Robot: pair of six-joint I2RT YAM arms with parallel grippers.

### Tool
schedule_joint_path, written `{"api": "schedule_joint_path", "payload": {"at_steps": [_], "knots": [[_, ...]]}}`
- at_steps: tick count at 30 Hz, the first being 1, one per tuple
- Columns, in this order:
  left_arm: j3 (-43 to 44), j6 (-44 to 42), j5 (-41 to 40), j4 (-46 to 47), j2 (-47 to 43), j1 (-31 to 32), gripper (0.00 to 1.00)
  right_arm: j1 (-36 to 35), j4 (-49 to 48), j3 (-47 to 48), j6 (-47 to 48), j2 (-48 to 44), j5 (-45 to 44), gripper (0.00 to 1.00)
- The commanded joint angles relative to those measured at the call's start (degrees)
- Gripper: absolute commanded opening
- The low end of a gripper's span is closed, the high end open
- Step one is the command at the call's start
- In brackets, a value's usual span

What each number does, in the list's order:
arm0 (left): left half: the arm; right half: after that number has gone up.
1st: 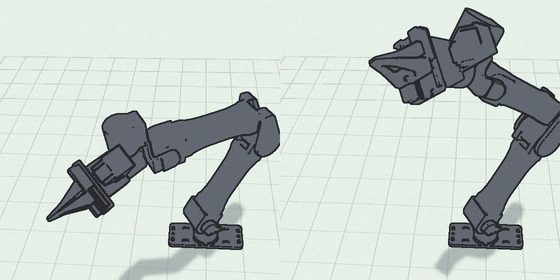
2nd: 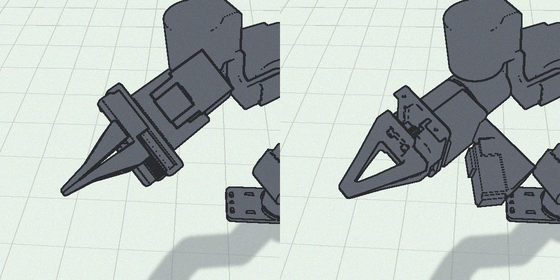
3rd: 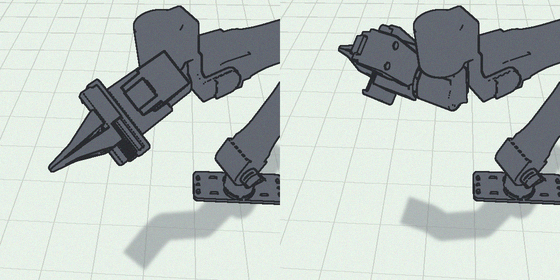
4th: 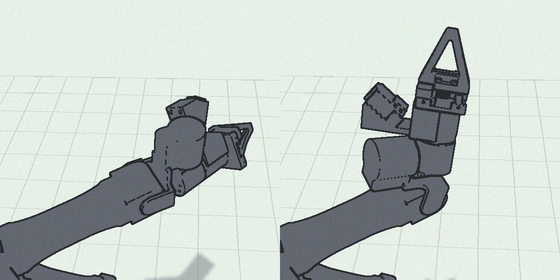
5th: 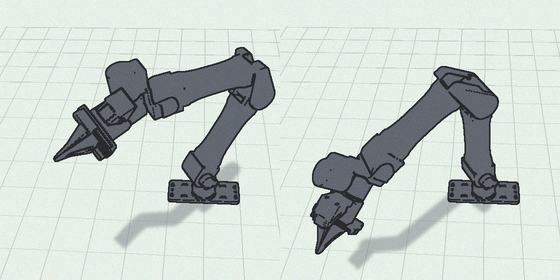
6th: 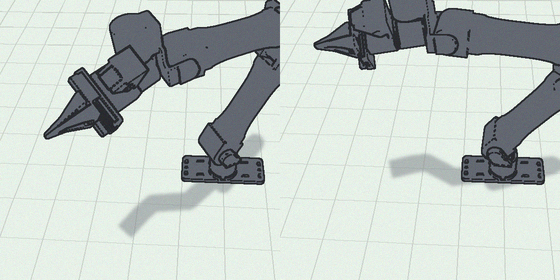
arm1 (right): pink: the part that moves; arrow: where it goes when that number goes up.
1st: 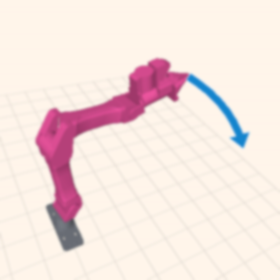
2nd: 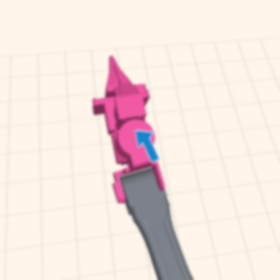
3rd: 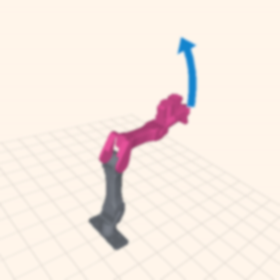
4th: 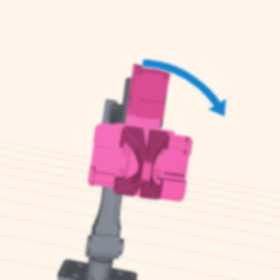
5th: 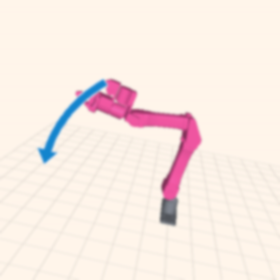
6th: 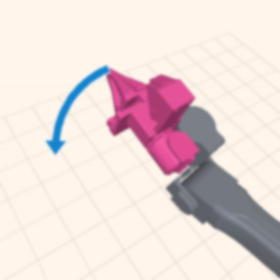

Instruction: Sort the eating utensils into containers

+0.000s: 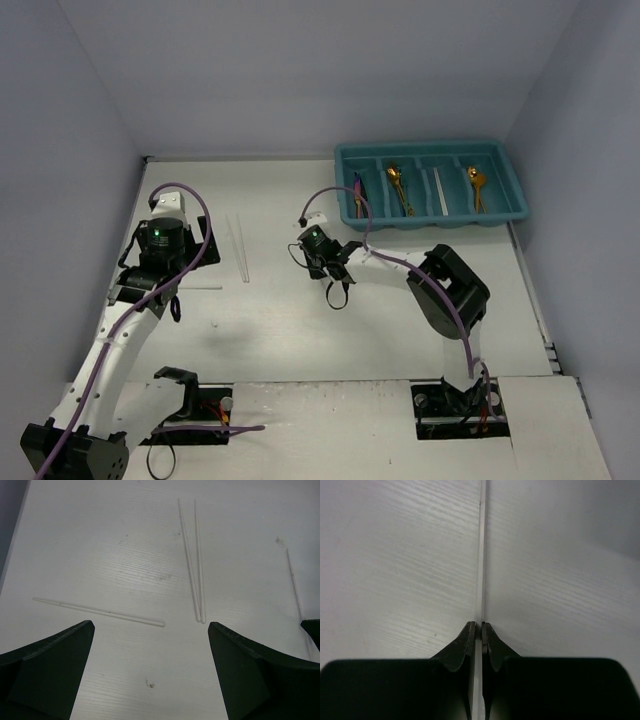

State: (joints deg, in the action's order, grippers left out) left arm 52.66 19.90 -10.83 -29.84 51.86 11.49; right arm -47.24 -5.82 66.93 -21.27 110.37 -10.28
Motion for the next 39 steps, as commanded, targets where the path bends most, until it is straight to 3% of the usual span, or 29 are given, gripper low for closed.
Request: {"api": "schedule_joint_path", "payload": {"at_steps": [1,5,8,17,25,30,31,35,37,39], "knots": [[1.17,0.14,-0.95,1.89,0.09,-0.5,0.97,0.56,4.42,11.52,10.26,-8.05,-5.51,0.0],[1.28,0.14,-0.7,1.91,0.35,-0.57,0.97,5.82,5.33,16.0,19.64,-13.12,-10.72,0.0],[1.23,0.14,-0.82,1.89,0.14,-0.5,0.97,14.66,5.39,18.52,24.56,-13.77,-10.18,0.0],[1.0,0.23,-0.84,1.89,1.23,-0.5,0.97,34.01,3.95,25.53,34.0,-6.63,-6.08,0.0],[0.87,0.8,-0.42,1.73,2.43,-0.42,0.97,41.89,-0.38,30.57,34.89,5.57,-6.35,0.0],[0.07,6.3,-2.08,1.19,3.07,-0.46,0.97,43.02,-1.17,35.1,34.72,12.09,-8.57,0.0],[-0.09,8.05,-2.92,0.67,3.31,-0.41,0.97,43.13,-1.2,35.75,34.57,12.78,-8.57,0.04],[-1.2,18.51,-8.16,-3.76,4.38,-0.5,0.97,43.09,-1.13,37.07,32.89,13.48,-8.34,0.4],[-1.7,24.44,-10.6,-5.53,5.31,-0.51,0.97,42.8,-1.13,36.16,31.96,11.51,-8.2,0.49],[-2.06,27.77,-11.63,-7.59,6.19,-0.59,0.97,42.12,-1.13,34.31,31.7,9.38,-8.57,0.52]]}}
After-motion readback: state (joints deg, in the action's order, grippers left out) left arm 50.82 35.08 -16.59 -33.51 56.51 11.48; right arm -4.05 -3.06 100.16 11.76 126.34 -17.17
